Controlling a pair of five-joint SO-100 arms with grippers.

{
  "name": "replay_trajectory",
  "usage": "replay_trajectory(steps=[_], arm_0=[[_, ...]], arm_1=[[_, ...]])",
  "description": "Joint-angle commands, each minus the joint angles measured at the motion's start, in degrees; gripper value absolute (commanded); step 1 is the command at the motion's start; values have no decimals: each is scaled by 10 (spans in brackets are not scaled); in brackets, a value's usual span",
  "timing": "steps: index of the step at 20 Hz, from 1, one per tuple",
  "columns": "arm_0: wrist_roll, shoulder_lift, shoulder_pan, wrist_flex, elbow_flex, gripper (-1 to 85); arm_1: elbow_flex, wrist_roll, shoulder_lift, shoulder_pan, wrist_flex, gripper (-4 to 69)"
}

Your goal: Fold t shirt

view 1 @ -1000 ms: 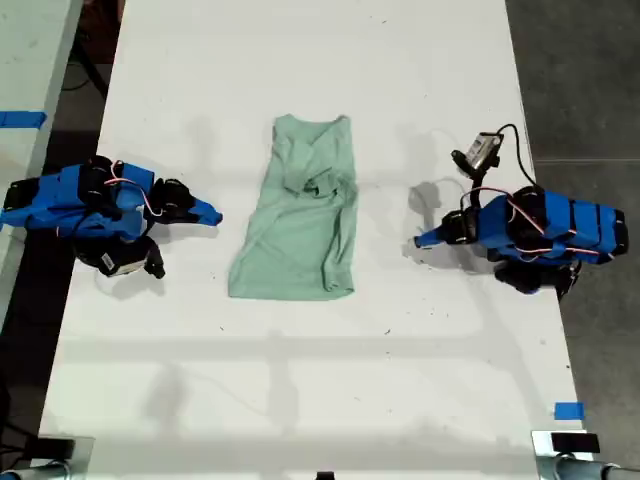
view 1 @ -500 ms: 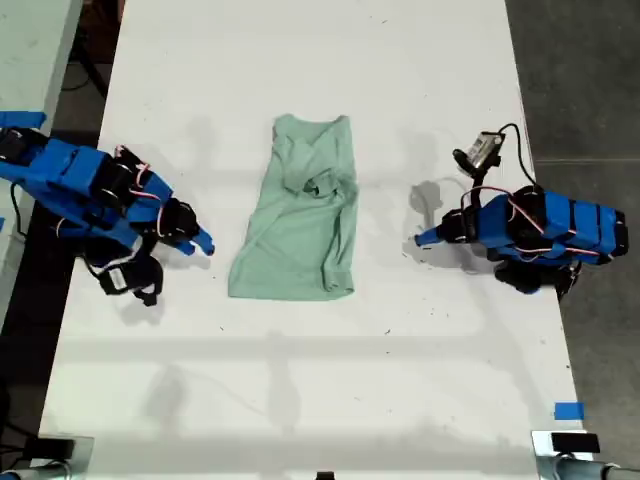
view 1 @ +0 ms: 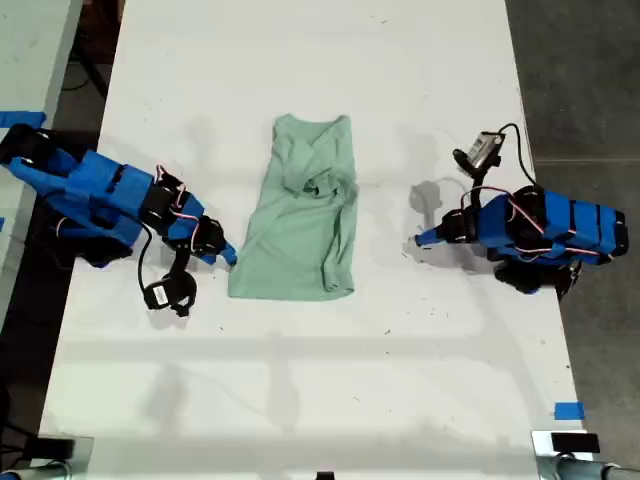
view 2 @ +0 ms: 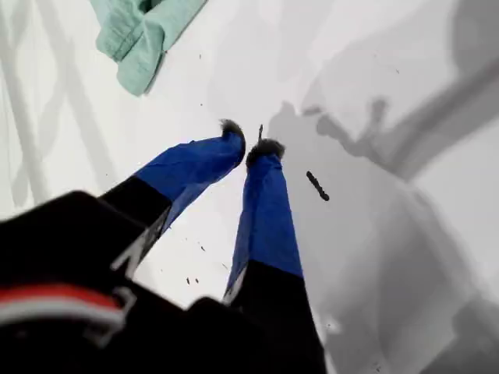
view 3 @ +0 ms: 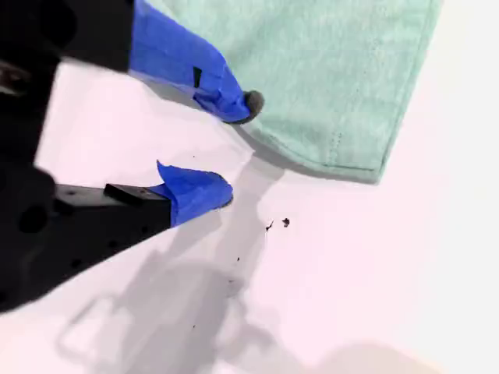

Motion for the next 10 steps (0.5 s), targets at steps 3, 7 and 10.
replay_trajectory(steps=[3, 7, 10], arm_0=[[28, -75, -24, -93, -22, 137], [39, -194, -30, -135, -49, 140], [43, -263, -25, -143, -102, 132]], arm_1=[[45, -4, 9, 1, 4, 49], [45, -4, 9, -2, 4, 50], [45, -5, 10, -1, 4, 50]])
